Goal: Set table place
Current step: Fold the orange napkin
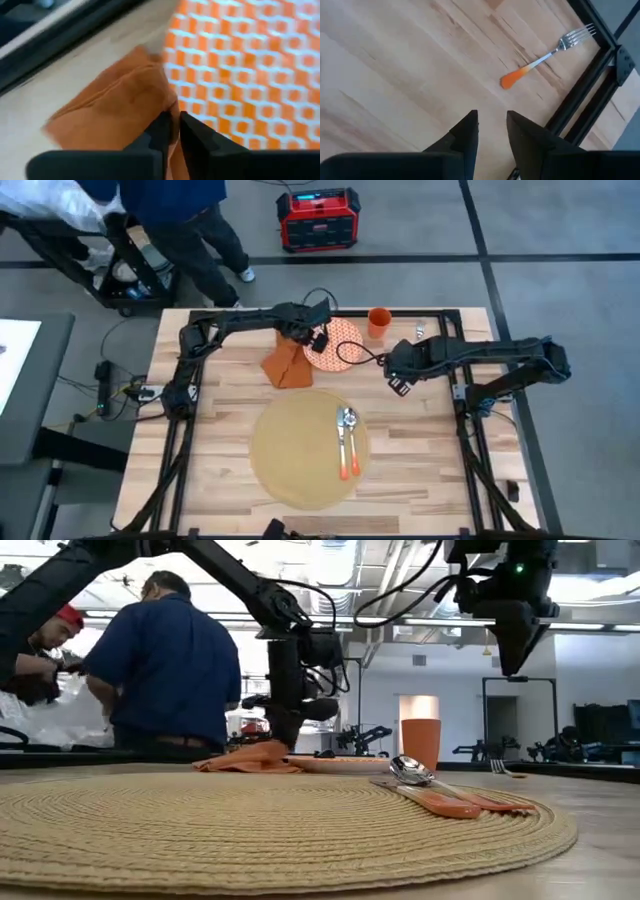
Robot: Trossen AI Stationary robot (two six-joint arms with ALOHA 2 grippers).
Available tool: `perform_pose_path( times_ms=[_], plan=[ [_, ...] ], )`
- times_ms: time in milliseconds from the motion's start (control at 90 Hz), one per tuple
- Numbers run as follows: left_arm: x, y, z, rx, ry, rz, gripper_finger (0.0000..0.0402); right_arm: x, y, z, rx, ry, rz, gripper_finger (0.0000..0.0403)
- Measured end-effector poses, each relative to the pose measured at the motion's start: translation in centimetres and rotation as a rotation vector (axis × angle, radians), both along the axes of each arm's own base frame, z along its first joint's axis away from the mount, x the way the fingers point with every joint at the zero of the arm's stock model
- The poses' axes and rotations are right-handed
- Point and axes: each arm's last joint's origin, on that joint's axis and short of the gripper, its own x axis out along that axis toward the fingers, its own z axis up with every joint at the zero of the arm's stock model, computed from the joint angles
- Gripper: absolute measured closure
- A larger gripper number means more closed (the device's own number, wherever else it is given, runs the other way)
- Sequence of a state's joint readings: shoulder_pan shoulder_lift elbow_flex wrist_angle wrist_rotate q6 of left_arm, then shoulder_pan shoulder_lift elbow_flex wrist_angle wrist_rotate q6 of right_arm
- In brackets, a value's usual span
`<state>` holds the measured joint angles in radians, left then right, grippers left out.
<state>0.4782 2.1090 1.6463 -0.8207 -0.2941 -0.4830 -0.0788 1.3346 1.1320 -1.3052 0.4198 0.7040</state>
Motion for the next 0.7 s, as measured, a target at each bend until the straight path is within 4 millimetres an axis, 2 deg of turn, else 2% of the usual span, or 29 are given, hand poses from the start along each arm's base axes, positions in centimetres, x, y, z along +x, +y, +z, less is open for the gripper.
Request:
perform_pose_path(
  times_ms=[367,556,700],
  plan=[
    [-0.8,0.0,-0.2,-0.040,0.090,-0.067,0.0280,0.1,0.0,0.0,0.002,-0.004,0.022,0.0310],
    [-0.6,0.2,-0.1,-0.013,0.088,-0.103,0.0257,0.1,0.0,0.0,0.002,-0.006,0.022,0.0310],
    [-1.3,0.0,0.1,0.060,0.239,-0.157,0.0255,0.2,0.0,0.0,0.002,-0.007,0.023,0.0310]
  ],
)
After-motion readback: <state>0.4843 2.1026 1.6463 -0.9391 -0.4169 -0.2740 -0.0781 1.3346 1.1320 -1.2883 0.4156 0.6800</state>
